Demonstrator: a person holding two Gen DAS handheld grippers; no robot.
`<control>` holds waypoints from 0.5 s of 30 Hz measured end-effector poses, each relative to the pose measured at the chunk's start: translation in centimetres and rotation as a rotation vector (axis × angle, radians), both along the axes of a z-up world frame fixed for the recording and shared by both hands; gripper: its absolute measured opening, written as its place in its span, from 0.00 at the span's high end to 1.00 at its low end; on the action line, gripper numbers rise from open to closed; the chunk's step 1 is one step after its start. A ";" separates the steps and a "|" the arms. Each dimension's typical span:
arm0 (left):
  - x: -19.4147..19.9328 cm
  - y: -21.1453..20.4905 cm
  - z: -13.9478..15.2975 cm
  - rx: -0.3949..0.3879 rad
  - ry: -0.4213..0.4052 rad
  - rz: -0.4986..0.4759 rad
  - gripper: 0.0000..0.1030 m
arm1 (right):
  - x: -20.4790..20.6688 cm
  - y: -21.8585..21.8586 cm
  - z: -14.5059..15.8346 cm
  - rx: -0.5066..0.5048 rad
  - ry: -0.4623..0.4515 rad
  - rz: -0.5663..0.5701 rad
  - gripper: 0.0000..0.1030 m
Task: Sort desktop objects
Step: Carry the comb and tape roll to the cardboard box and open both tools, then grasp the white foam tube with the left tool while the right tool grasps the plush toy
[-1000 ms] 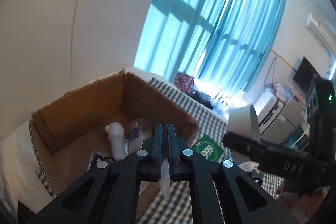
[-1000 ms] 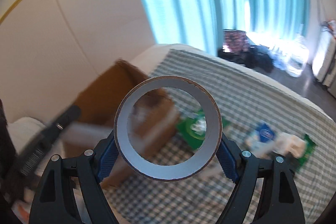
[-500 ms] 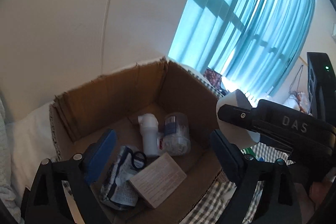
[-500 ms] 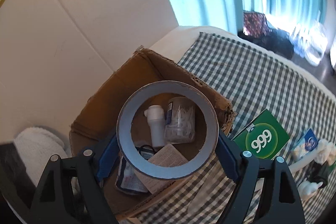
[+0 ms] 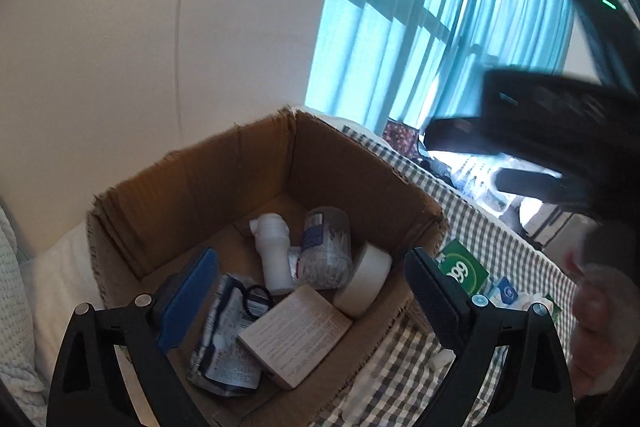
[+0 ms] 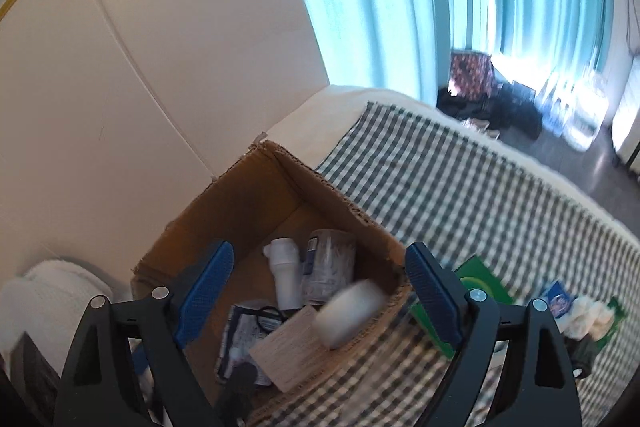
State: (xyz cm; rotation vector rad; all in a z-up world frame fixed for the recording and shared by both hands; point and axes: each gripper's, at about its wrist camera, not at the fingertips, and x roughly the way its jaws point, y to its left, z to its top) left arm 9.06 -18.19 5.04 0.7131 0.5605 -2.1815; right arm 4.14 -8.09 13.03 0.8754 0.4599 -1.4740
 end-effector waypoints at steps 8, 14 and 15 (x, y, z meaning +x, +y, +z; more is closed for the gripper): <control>-2.8 5.3 -0.6 0.021 -0.040 -0.146 0.06 | -9.5 9.9 -3.4 0.075 0.073 -0.181 0.14; -6.4 12.0 -2.4 -0.023 -0.092 -0.313 0.04 | -18.7 17.9 -7.1 0.174 0.044 -0.346 0.14; -7.1 13.1 -3.0 -0.042 -0.114 -0.338 0.04 | -19.8 19.0 -7.8 0.184 0.031 -0.369 0.14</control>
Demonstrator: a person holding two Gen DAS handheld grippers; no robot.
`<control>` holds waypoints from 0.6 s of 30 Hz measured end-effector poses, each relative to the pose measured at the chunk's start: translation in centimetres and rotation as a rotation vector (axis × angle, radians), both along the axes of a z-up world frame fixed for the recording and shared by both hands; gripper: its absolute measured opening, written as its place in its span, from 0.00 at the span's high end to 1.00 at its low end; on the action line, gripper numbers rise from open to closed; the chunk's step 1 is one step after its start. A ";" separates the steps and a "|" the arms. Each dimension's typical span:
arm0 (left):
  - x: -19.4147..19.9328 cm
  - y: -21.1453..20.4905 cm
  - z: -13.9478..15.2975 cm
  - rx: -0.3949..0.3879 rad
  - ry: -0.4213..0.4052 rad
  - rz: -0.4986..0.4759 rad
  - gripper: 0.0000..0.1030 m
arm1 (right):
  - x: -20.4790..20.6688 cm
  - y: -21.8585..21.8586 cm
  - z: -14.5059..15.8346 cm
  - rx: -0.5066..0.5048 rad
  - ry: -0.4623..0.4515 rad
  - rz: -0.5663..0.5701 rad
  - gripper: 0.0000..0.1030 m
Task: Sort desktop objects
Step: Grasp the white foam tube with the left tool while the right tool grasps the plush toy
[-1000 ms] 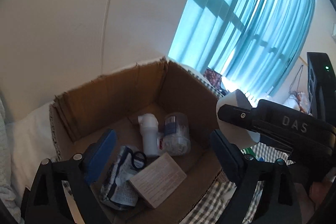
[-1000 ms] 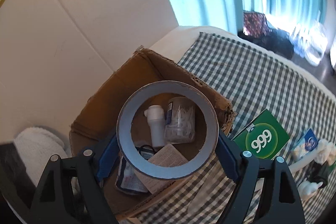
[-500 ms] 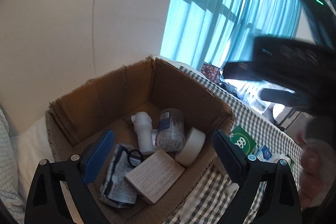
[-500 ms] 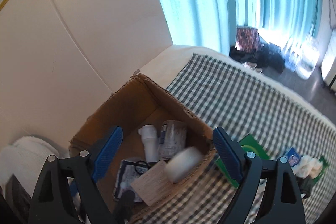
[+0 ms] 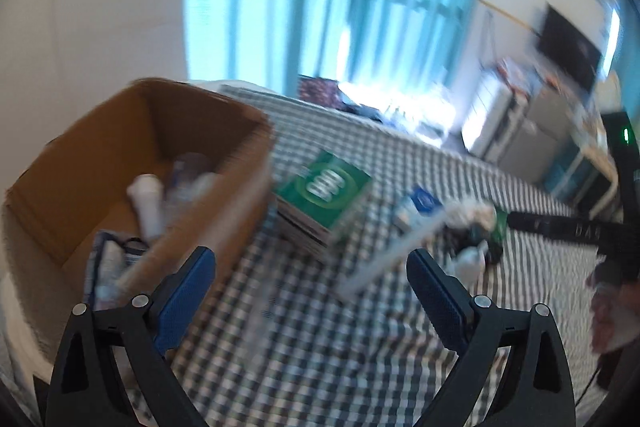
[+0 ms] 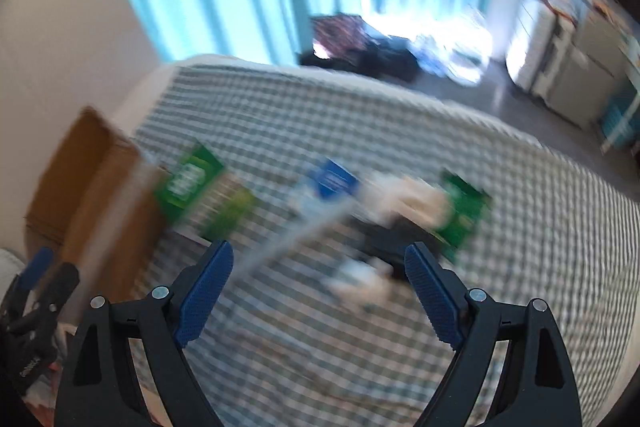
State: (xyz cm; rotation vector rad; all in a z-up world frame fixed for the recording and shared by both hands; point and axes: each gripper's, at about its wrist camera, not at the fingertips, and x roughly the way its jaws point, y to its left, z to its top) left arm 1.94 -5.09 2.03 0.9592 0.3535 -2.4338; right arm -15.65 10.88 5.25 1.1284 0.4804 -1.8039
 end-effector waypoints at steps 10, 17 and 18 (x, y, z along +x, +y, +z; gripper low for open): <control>-6.6 3.1 -6.7 0.016 -0.087 -0.140 0.04 | -0.3 0.9 -5.2 0.023 -0.194 0.032 0.14; -8.7 2.7 -9.6 0.044 -0.097 -0.161 0.04 | -0.4 -1.1 -9.1 0.071 -0.125 0.025 0.14; -8.9 2.8 -9.9 0.048 -0.099 -0.172 0.04 | -0.5 -1.4 -9.6 0.072 -0.140 0.027 0.15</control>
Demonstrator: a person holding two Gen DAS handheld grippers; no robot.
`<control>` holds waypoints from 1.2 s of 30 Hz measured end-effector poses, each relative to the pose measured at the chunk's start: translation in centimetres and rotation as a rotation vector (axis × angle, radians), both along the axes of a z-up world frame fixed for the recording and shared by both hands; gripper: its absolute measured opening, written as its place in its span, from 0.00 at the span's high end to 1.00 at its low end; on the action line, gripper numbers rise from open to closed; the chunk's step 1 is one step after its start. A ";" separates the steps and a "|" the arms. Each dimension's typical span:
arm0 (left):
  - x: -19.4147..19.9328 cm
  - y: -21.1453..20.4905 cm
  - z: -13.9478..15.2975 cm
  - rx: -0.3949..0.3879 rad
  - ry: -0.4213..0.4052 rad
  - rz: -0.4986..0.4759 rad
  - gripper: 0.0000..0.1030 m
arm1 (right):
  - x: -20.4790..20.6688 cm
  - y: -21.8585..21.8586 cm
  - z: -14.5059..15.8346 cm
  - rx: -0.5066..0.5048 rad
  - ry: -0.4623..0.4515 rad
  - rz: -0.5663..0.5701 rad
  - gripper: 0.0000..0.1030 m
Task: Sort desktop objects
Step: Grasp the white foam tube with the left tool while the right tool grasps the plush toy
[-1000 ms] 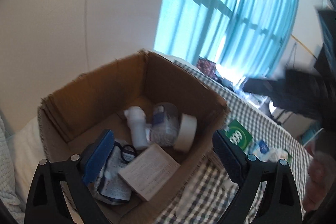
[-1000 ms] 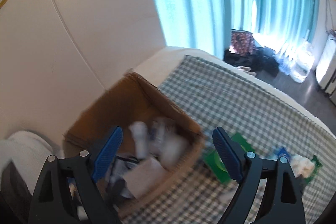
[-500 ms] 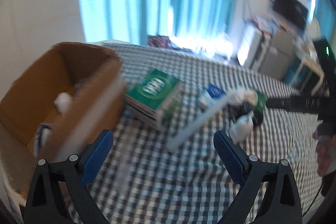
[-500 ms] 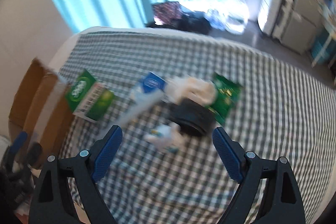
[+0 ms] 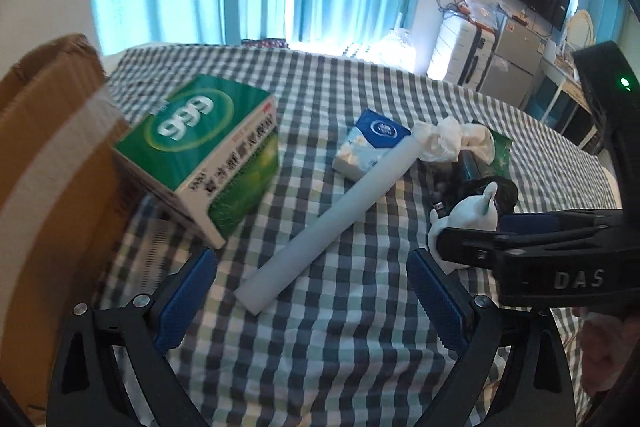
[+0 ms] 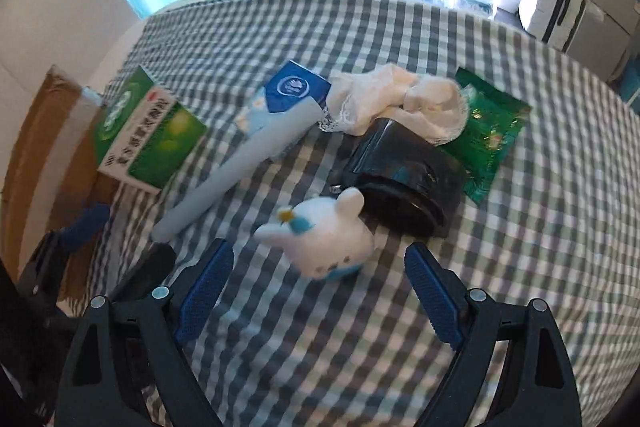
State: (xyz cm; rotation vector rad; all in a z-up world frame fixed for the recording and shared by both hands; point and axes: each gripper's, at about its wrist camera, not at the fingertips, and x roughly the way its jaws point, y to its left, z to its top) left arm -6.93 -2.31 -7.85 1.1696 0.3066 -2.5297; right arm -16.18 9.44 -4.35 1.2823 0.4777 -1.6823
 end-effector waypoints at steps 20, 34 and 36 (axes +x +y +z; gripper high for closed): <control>-4.1 -1.0 -4.2 0.026 -0.053 -0.106 0.82 | -3.5 3.6 2.9 -0.089 -0.189 -0.083 0.50; -4.1 -1.0 -3.3 0.046 -0.139 -0.040 0.84 | -2.4 0.7 1.4 -0.079 -0.154 0.035 0.49; -4.1 -1.0 -4.1 0.026 -0.151 -0.048 0.81 | -1.8 -0.5 -0.1 -0.061 -0.192 0.068 0.47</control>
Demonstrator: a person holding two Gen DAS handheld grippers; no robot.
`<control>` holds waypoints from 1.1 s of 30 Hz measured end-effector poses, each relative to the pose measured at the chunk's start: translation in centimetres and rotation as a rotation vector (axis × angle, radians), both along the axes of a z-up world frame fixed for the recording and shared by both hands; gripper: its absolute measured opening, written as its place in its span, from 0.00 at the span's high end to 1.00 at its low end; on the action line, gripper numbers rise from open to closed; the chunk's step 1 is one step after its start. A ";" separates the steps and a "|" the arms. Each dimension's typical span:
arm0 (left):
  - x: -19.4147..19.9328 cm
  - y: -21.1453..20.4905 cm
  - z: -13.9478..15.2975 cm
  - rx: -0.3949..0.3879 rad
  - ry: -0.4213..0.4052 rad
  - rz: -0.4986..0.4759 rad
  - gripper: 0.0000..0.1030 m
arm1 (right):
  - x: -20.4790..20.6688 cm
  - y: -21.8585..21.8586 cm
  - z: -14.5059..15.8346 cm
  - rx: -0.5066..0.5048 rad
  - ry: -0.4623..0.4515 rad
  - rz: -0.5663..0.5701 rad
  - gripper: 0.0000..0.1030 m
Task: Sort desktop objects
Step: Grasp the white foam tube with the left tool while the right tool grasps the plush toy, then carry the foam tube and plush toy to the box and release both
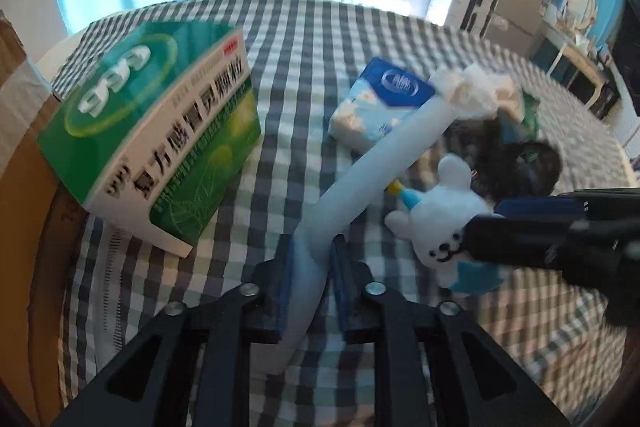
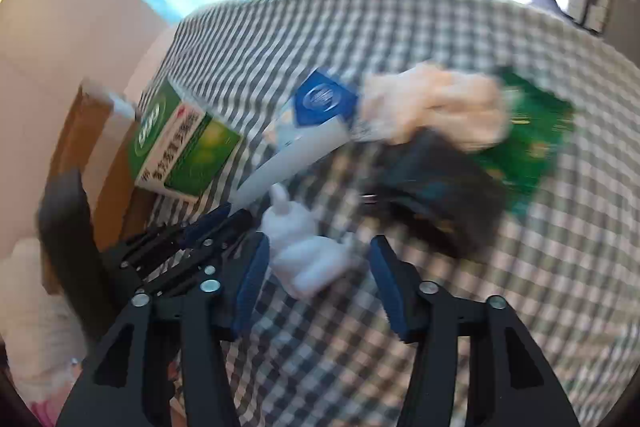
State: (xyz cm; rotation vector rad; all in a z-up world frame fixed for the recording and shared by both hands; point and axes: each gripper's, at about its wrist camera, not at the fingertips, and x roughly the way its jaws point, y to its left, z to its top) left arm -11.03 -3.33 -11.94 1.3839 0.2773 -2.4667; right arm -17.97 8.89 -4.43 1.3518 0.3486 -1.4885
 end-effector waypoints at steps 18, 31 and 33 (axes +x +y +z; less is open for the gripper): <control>1.3 1.7 2.3 0.099 0.039 0.016 0.91 | -3.2 2.7 1.7 -0.059 -0.063 -0.109 0.44; 3.0 0.9 8.5 0.237 0.317 0.104 0.91 | -4.6 5.1 5.1 -0.180 -0.063 -0.147 0.44; 3.2 1.1 9.7 0.234 0.361 0.098 0.91 | -4.9 5.5 5.3 -0.186 -0.073 -0.158 0.44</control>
